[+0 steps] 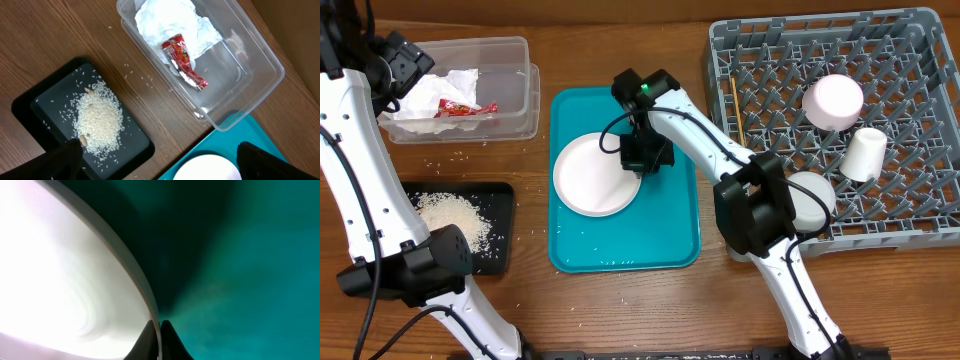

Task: Sort waste into correct bins and load items into the dishwasher
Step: 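Lift the plate with the right gripper and carry it over the dish rack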

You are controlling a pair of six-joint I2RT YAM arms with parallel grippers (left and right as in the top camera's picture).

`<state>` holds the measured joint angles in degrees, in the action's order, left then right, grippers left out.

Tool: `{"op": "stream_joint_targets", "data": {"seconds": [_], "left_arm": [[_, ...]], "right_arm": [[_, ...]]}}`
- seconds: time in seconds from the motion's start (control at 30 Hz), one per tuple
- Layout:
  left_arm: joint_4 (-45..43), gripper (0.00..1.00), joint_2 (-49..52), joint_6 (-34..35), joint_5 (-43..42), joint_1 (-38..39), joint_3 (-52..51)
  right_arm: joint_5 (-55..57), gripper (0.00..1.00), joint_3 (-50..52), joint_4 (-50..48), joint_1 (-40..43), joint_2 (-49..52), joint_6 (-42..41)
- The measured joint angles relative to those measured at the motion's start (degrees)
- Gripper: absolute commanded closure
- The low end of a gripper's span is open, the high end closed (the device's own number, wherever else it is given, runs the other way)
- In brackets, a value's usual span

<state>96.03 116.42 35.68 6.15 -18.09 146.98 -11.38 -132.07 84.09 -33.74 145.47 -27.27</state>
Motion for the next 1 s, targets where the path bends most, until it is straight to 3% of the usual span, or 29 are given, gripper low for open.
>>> {"op": "stream_joint_targets", "data": {"seconds": [0.17,0.4,0.6,1.0], "left_arm": [[0.0,0.0,0.0,0.0,0.0,0.0,0.0],[0.0,0.0,0.0,0.0,0.0,0.0,0.0],[0.0,0.0,0.0,0.0,0.0,0.0,0.0],[0.0,0.0,0.0,0.0,0.0,0.0,0.0]], "right_arm": [[6.6,0.96,-11.2,7.4,4.2,-0.1,-0.2],[20.6,0.96,-26.3,12.6,18.8,-5.3,0.6],[36.2,0.96,-28.1,13.0,26.7,-10.7,0.3],[50.2,0.96,-23.6,9.1,26.3,-10.7,-3.6]]}}
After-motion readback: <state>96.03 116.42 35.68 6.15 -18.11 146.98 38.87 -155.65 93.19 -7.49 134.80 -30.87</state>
